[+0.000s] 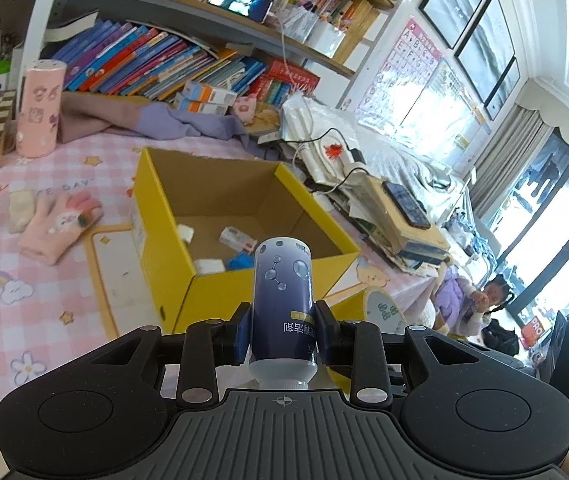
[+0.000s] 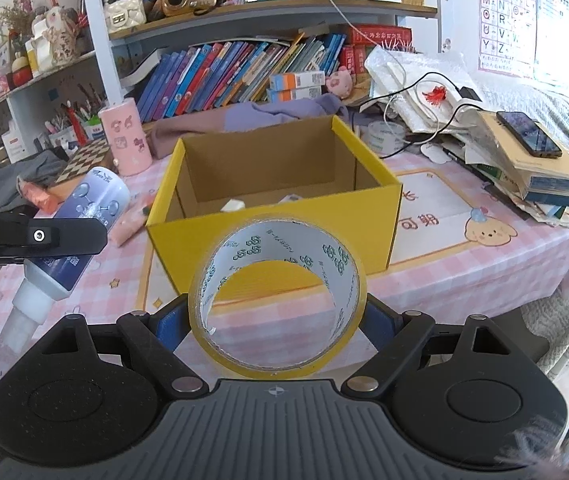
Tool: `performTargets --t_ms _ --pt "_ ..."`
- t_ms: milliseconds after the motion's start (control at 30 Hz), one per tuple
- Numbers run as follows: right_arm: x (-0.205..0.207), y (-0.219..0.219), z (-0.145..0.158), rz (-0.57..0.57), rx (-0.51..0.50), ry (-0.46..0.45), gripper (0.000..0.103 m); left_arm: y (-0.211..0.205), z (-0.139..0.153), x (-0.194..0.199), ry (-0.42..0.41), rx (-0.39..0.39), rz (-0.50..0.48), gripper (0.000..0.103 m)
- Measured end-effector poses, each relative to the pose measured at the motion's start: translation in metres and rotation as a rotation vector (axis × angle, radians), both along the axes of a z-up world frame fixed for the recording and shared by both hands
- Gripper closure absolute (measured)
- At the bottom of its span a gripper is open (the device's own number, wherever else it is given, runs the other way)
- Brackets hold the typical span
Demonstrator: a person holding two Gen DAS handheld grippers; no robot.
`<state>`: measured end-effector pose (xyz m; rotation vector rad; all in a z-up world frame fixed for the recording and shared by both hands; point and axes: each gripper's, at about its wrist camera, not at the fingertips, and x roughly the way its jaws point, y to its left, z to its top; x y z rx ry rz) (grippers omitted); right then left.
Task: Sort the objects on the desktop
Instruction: 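Lift the spray bottle and tape roll and carry both toward the yellow box, then lower both tools into the box and open them to drop the items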
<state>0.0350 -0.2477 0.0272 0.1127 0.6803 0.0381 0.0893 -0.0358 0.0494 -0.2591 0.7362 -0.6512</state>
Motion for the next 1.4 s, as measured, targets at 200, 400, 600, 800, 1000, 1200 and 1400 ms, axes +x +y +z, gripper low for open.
performTargets --t_ms 200,400,600,800,1000,1200,1400 --pt "0.014 -0.012 0.01 0.003 0.002 -0.027 0.017 -0.012 0.006 0.017 -0.014 -0.016 0.008 0.072" --pt "0.038 -0.023 0.021 0.023 -0.002 -0.062 0.017 -0.021 0.011 0.039 -0.028 -0.024 0.03 0.072" --pt "0.074 -0.032 0.029 0.073 -0.017 -0.091 0.017 -0.03 0.016 0.063 -0.046 -0.033 0.069 0.072" --pt "0.107 -0.039 0.03 0.14 -0.05 -0.11 0.017 -0.042 0.014 0.083 -0.046 -0.026 0.11 0.072" --pt "0.138 -0.043 0.021 0.206 -0.059 -0.093 0.017 -0.053 0.009 0.1 -0.034 -0.001 0.156 0.072" --pt "0.168 -0.046 0.012 0.279 -0.064 -0.068 0.017 -0.061 0.005 0.115 -0.025 0.026 0.205 0.072" --pt "0.192 -0.049 0.004 0.351 -0.076 -0.034 0.017 -0.069 -0.002 0.126 -0.003 0.05 0.249 0.072"
